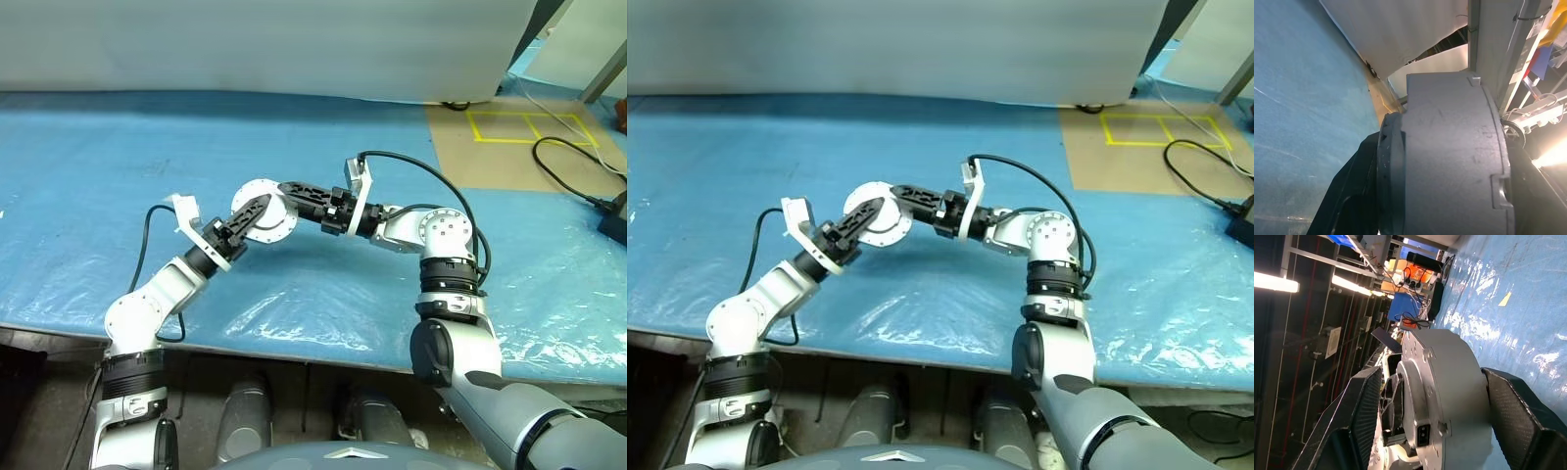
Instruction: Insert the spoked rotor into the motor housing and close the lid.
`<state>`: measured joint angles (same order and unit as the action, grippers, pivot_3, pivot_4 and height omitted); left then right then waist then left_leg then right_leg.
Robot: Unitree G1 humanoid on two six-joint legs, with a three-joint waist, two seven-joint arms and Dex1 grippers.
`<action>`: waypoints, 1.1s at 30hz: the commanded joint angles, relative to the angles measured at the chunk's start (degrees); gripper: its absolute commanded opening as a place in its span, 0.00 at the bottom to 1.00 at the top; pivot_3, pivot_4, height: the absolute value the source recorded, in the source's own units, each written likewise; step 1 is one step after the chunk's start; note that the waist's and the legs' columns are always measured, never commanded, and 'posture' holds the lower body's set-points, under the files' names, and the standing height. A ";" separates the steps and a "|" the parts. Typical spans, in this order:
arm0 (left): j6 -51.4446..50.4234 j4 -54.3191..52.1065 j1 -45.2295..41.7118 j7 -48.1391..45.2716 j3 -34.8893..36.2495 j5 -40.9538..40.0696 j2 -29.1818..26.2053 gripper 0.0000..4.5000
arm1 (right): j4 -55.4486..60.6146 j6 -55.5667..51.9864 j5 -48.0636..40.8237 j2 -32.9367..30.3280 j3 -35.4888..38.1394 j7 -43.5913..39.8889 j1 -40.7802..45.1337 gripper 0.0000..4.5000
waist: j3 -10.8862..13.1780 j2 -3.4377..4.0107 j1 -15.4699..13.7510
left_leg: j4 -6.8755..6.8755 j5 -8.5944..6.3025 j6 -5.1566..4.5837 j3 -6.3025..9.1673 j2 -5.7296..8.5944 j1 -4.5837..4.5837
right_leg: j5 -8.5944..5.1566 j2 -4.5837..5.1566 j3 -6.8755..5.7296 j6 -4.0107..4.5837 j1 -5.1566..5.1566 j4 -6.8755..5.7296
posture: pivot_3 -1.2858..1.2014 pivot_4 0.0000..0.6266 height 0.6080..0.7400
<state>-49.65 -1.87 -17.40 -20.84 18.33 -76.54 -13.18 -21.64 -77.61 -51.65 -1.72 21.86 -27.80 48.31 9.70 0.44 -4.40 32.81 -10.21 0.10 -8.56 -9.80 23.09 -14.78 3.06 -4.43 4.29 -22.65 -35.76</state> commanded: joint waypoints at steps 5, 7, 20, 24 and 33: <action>4.12 -3.55 -2.74 3.01 7.41 -3.03 -2.47 0.59 | -0.38 1.04 -1.95 -0.53 0.63 -1.14 1.05 0.75 | 0.00 0.00 0.08 | 0.00 0.00 0.00 0.01 0.01 0.01 | 0.00 0.00 0.00 0.00 0.00 0.01 | 0.52 0.24 1.00; 4.80 -3.76 -2.98 3.84 8.70 -3.09 -3.04 0.59 | -0.62 1.22 -1.74 -0.62 0.23 -1.30 0.97 0.75 | 0.00 0.00 -0.01 | 0.01 0.00 0.00 0.01 0.01 0.01 | 0.00 0.00 0.00 0.00 0.01 0.01 | 0.52 0.24 1.00; 23.25 16.03 -6.23 5.83 14.14 21.13 -13.23 0.59 | -2.25 3.23 -0.10 -0.57 -3.45 -3.54 0.95 0.75 | -0.03 -0.18 0.04 | 0.07 0.00 0.00 0.04 0.00 0.04 | 0.05 0.00 -0.02 -0.07 0.02 0.05 | 0.52 0.24 1.00; 25.47 23.21 -8.67 3.39 12.98 25.81 -13.15 0.59 | -2.20 3.77 -0.12 -0.69 -4.25 -3.90 0.79 0.75 | -0.03 -0.43 -1.13 | 0.13 0.00 0.00 0.07 -0.02 0.09 | 0.05 0.01 -0.08 -0.06 0.01 0.02 | 0.52 0.24 1.00; 29.29 38.22 -12.98 -2.44 10.79 34.81 -13.44 0.59 | -0.53 3.87 -0.09 -1.19 -5.35 -3.79 -0.45 0.75 | -0.04 -0.49 -1.19 | 0.22 0.00 0.00 0.07 -0.06 -0.02 | 0.17 0.03 -0.09 -0.04 0.09 -0.05 | 0.52 0.24 1.00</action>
<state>-21.72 35.52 -29.74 -22.09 29.39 -43.44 -25.08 -24.08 -74.07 -51.17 -2.79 16.53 -31.16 48.02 9.66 -0.05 -5.59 33.03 -10.20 0.10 -8.49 -9.85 23.02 -14.61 3.10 -4.52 4.26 -22.51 -35.80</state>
